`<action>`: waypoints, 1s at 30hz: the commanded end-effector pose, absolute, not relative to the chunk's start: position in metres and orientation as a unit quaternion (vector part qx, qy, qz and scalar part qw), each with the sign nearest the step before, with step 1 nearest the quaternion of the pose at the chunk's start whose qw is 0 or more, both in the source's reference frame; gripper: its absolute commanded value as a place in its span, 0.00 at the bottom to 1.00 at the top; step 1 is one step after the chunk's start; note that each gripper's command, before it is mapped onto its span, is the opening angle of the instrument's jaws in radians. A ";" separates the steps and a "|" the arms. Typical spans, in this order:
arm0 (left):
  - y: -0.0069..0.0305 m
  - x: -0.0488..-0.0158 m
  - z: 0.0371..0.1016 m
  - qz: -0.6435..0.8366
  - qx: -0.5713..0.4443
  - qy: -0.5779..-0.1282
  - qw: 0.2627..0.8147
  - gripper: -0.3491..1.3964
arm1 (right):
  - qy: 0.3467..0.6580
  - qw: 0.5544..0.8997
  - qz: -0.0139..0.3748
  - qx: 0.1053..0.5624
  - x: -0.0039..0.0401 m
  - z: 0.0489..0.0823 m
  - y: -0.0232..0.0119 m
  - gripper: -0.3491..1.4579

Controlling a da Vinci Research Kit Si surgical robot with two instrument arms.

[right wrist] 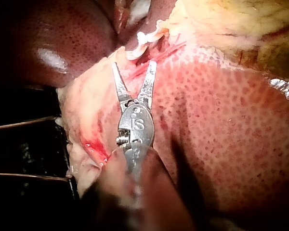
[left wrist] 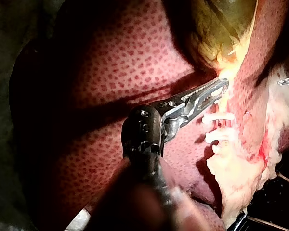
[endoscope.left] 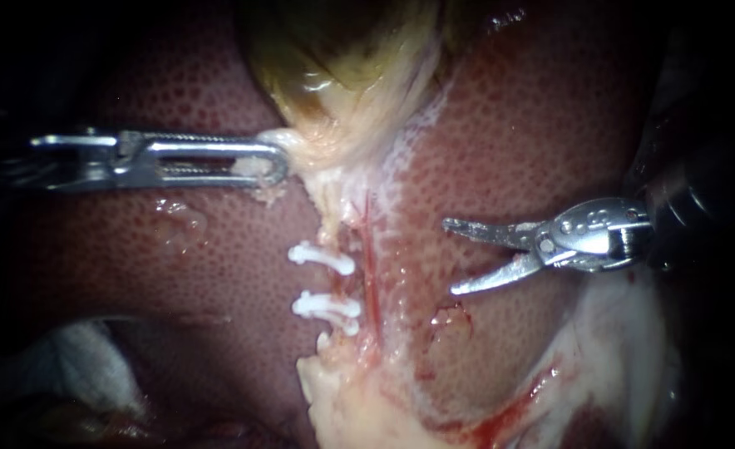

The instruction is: Go to the cutting position left tube

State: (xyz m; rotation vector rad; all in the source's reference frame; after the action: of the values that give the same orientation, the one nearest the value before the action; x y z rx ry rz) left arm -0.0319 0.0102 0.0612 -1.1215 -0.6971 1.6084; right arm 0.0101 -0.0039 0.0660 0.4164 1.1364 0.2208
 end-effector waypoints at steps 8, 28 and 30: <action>0.0104 -0.0313 0.0598 0.667 -0.469 -0.281 0.506 0.00 | 0.534 0.816 0.102 0.197 0.0107 0.0663 -0.0042 0.98; 0.0099 -0.0316 0.0594 0.666 -0.470 -0.277 0.509 0.00 | 0.513 0.817 0.113 0.239 0.0204 0.0764 -0.0099 0.98; 0.0099 -0.0317 0.0594 0.666 -0.470 -0.277 0.509 0.00 | 0.509 0.817 0.116 0.244 0.0212 0.0774 -0.0103 0.98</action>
State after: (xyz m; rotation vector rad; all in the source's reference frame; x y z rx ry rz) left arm -0.0317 0.0099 0.0593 -1.1332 -0.6675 1.6028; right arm 0.0217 -0.0106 0.0780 0.5248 1.0841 0.2500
